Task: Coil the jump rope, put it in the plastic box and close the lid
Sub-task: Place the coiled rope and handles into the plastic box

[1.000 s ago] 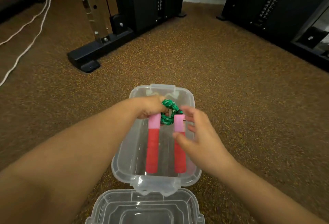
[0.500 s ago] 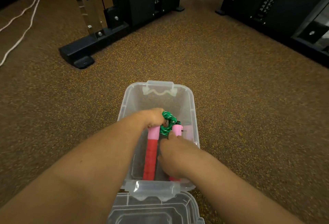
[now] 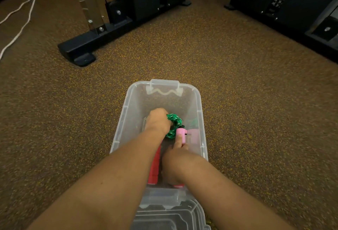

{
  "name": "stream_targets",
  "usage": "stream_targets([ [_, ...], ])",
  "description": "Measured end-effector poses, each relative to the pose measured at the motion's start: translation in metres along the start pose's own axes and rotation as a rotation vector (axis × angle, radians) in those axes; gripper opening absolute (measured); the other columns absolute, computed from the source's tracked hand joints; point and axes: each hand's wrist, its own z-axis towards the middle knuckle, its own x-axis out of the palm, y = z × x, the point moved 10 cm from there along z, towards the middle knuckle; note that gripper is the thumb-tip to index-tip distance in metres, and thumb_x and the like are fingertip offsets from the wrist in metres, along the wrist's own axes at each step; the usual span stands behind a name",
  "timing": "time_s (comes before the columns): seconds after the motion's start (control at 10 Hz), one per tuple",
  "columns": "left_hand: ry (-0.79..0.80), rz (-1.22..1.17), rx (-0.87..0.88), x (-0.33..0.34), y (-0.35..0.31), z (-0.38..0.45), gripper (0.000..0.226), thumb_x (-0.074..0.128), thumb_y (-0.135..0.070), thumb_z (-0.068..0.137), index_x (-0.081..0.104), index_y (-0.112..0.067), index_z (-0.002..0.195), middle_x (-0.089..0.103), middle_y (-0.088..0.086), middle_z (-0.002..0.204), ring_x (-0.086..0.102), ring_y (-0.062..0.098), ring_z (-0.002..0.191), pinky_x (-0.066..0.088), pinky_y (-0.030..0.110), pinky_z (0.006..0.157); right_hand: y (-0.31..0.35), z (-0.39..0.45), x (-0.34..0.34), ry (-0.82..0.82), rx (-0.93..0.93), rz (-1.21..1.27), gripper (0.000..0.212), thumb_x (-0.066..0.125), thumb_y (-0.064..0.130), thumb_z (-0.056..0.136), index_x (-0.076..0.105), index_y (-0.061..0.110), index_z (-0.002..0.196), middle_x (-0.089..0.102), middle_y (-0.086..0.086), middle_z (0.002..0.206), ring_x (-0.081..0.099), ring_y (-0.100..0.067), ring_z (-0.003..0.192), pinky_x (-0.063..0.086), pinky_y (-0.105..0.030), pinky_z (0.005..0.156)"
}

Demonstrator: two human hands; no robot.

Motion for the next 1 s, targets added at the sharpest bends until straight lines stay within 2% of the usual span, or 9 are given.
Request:
stream_targets([
  [0.1,-0.071,0.094,0.012,-0.008,0.000,-0.001,0.030,0.073,-0.021,0.077,0.067,-0.012,0.106,0.069,0.015,0.106,0.062,0.034,0.101,0.050,0.038,0.084,0.006,0.016,0.020,0.185,0.022,-0.306,0.072,0.043,0.019,0.096,-0.003,0.010,0.150,-0.018,-0.020,0.156,-0.012,-0.048,0.141,0.006,-0.060,0.112],
  [0.3,-0.002,0.466,0.098,-0.002,-0.010,-0.001,0.042,0.055,-0.036,0.090,0.060,-0.007,0.120,0.050,0.015,0.129,0.043,0.032,0.121,0.039,0.038,0.096,0.004,0.003,0.010,0.213,0.161,-0.085,0.070,0.040,0.021,0.100,-0.010,0.010,0.149,-0.010,-0.017,0.158,0.001,-0.035,0.146,0.012,-0.045,0.115],
  [0.4,0.065,0.457,0.059,-0.001,-0.006,-0.008,0.044,0.052,-0.038,0.092,0.059,-0.002,0.117,0.057,0.018,0.126,0.049,0.033,0.119,0.040,0.036,0.095,0.008,0.000,0.002,0.107,0.090,0.048,0.067,0.043,0.022,0.098,0.002,0.015,0.150,-0.001,-0.016,0.158,0.014,-0.039,0.143,0.023,-0.048,0.112],
  [0.5,0.071,0.384,0.060,-0.017,-0.007,-0.020,0.036,0.054,-0.028,0.092,0.059,-0.001,0.115,0.059,0.020,0.124,0.053,0.035,0.118,0.043,0.038,0.093,0.023,-0.020,-0.026,-0.021,-0.114,0.037,0.048,0.053,0.014,0.089,0.041,0.008,0.136,0.035,-0.019,0.144,0.041,-0.039,0.128,0.042,-0.044,0.095],
  [0.6,0.058,0.322,0.182,-0.038,-0.022,-0.043,0.028,0.049,-0.010,0.092,0.059,-0.003,0.117,0.058,0.020,0.126,0.053,0.036,0.117,0.041,0.038,0.094,0.033,-0.043,-0.056,-0.146,-0.239,-0.051,0.029,0.049,0.003,0.086,0.059,0.004,0.114,0.059,-0.017,0.117,0.056,-0.033,0.108,0.043,-0.033,0.069],
  [0.7,0.021,0.227,0.376,-0.071,-0.038,-0.076,0.043,0.042,0.002,0.090,0.053,-0.010,0.130,0.053,0.016,0.131,0.048,0.029,0.123,0.032,0.026,0.099,0.032,-0.074,-0.088,-0.377,-0.361,-0.068,0.028,0.048,0.007,0.087,0.060,0.009,0.112,0.060,-0.013,0.112,0.057,-0.032,0.107,0.045,-0.035,0.074],
  [0.8,-0.050,0.191,0.514,-0.108,-0.040,-0.112,0.047,0.040,0.004,0.089,0.054,-0.013,0.130,0.054,0.008,0.131,0.049,0.024,0.122,0.032,0.022,0.098,0.019,-0.113,-0.112,-0.570,-0.475,0.054,0.033,0.046,0.013,0.092,0.060,0.018,0.122,0.060,-0.006,0.120,0.053,-0.024,0.115,0.046,-0.036,0.091],
  [0.9,-0.115,0.208,0.665,-0.132,-0.041,-0.158,0.038,0.042,-0.003,0.091,0.059,-0.014,0.123,0.061,0.006,0.121,0.053,0.023,0.115,0.038,0.030,0.099,0.007,-0.155,-0.121,-0.741,-0.578,0.144,0.030,0.050,0.015,0.092,0.064,0.020,0.118,0.064,-0.002,0.114,0.057,-0.021,0.109,0.045,-0.033,0.095],
  [1.0,-0.107,0.284,0.822,-0.135,-0.042,-0.207,0.034,0.039,-0.015,0.091,0.063,-0.013,0.116,0.064,0.005,0.112,0.055,0.021,0.108,0.037,0.026,0.095,0.007,-0.184,-0.099,-0.775,-0.708,0.095,0.024,0.052,0.019,0.090,0.066,0.020,0.109,0.066,0.000,0.105,0.060,-0.018,0.102,0.045,-0.030,0.093],
])
